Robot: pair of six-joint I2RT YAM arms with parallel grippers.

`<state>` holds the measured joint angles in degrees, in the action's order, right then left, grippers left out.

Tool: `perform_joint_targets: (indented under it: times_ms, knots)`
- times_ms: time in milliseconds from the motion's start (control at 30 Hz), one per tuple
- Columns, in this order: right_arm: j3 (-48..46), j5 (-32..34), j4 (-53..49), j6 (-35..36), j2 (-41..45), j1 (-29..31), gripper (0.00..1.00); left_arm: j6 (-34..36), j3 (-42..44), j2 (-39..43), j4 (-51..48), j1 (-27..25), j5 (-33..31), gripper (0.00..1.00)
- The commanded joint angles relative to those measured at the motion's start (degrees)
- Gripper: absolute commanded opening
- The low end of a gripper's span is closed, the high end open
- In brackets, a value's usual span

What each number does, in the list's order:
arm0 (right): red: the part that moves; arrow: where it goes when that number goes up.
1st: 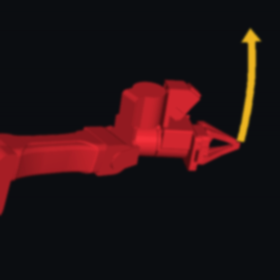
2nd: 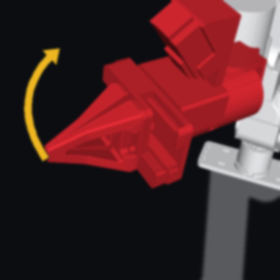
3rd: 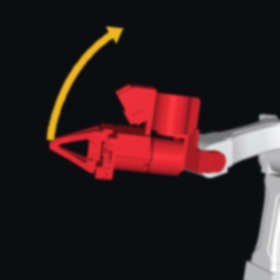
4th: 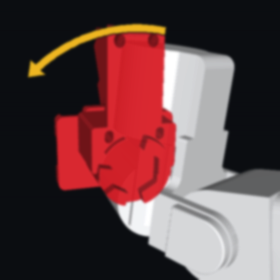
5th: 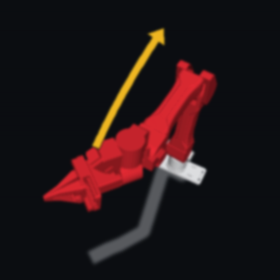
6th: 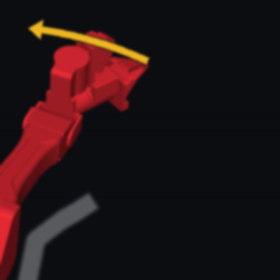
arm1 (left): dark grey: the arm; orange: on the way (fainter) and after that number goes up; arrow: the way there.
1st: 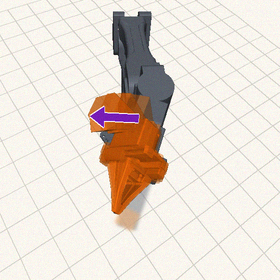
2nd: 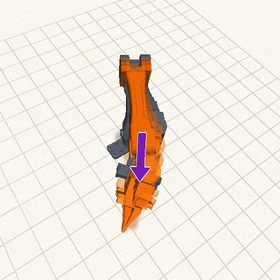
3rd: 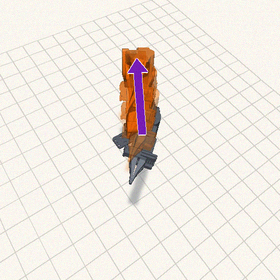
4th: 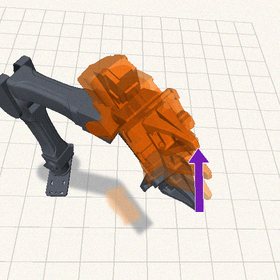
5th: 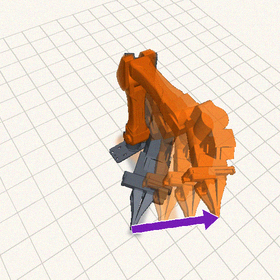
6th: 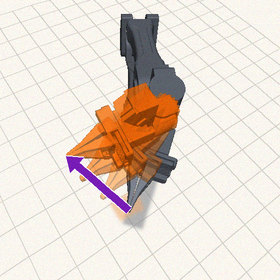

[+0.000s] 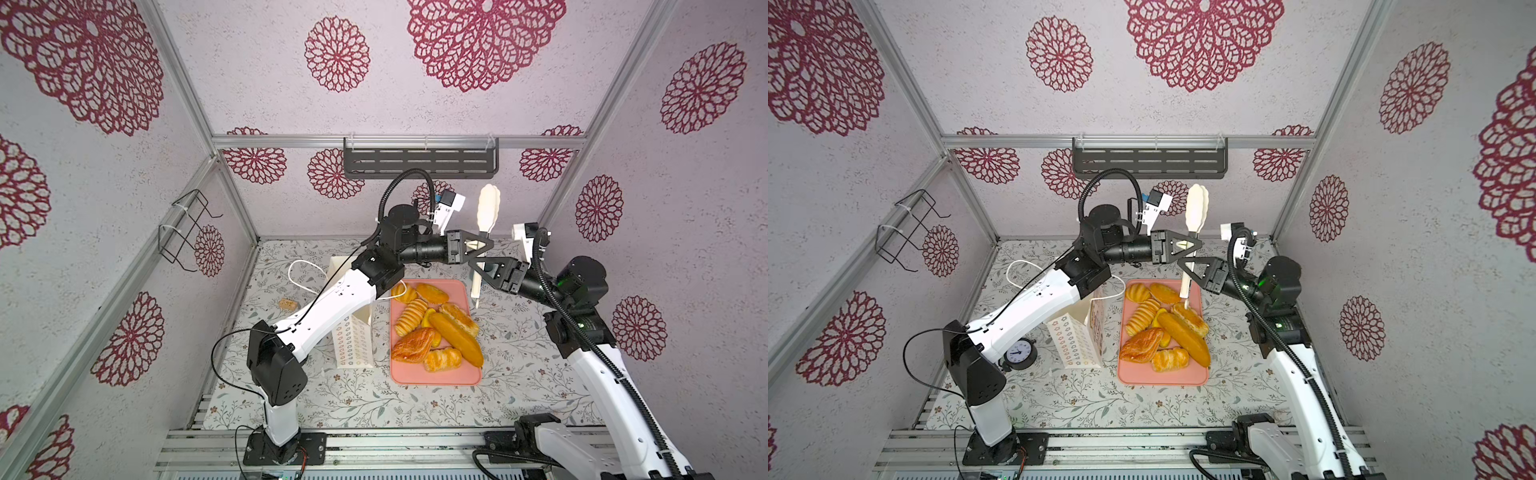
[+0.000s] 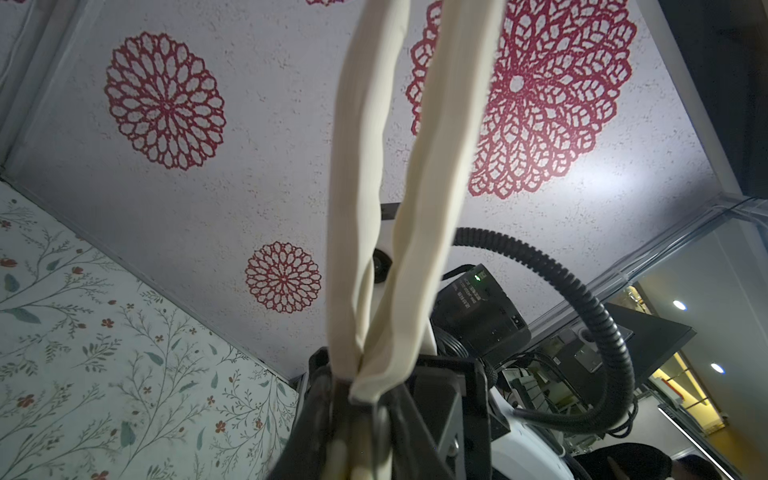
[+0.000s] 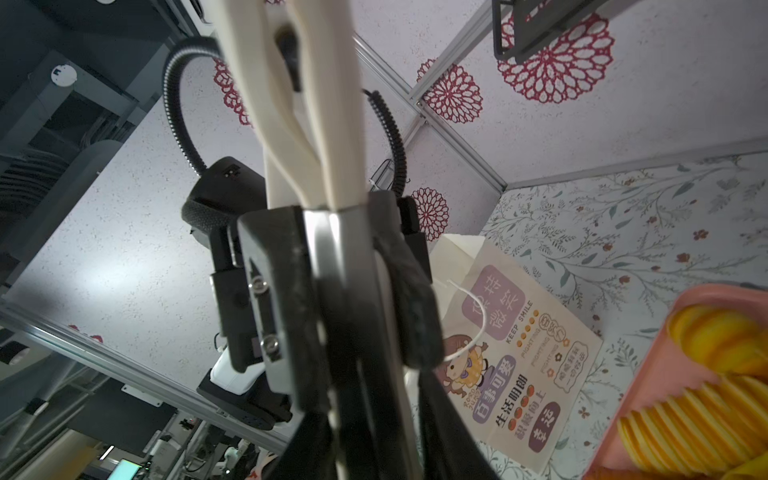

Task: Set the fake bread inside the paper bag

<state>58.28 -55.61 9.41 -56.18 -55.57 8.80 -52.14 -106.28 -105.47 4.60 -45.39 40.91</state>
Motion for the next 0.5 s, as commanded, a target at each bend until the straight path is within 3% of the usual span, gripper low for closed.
perform_joint_targets:
  times_ms: [0,33,67,333,467]
  knots:
    - [1.48,0.46,-3.36,5.51,2.8,0.42,0.63,0.2,0.87,1.39,2.36,-0.4,0.17,0.09]
    - [1.44,1.08,-5.11,7.05,3.27,0.43,0.86,0.11,1.06,1.64,2.48,-0.32,-0.18,0.08]
    - [1.43,1.37,-6.47,8.45,3.61,0.39,0.98,-0.1,1.51,1.9,2.82,-0.32,-0.57,0.06]
    - [-0.54,-1.15,-4.43,10.92,3.09,0.43,0.98,-5.15,8.43,5.13,10.56,-0.03,-6.65,0.0]
    - [0.58,-4.01,-6.99,14.06,1.2,0.43,0.82,-8.69,13.01,7.37,16.67,0.03,-10.07,0.0]
